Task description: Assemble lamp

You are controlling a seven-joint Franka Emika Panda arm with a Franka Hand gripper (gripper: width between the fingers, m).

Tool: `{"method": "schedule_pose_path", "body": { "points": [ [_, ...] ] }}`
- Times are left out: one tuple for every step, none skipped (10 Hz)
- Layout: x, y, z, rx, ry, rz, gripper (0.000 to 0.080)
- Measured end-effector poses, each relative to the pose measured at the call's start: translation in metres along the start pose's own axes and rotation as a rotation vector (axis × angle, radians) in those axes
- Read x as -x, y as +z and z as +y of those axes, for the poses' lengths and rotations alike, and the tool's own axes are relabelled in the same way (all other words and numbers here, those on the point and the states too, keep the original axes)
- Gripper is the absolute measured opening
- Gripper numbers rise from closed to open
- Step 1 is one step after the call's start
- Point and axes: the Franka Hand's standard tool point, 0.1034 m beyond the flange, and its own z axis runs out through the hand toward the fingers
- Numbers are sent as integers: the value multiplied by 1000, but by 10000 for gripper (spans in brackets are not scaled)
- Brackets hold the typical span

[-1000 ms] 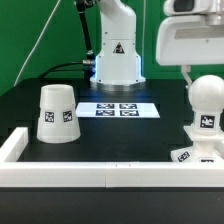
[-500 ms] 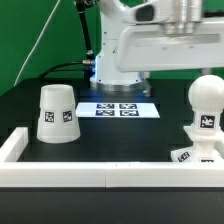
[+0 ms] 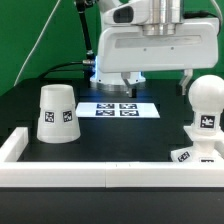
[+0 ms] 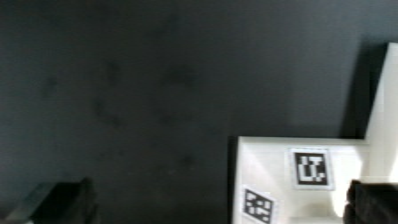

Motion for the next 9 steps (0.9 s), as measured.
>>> {"method": "schedule_pose_path", "body": {
  "points": [
    [1,0,6,2,6,-1,698],
    [10,-1,19,10,23,-8,698],
    [24,-3,36,21,23,-8,698],
    [38,-2,57,31,34,-11,698],
    [46,-2,71,38,45,-17,698],
    [51,-6,86,45,63,-18,698],
    [48,-13,90,46,68,-14,698],
    [49,-13,96,47,57,-13,698],
    [51,-12,103,49,64,-16,698]
  ]
}}
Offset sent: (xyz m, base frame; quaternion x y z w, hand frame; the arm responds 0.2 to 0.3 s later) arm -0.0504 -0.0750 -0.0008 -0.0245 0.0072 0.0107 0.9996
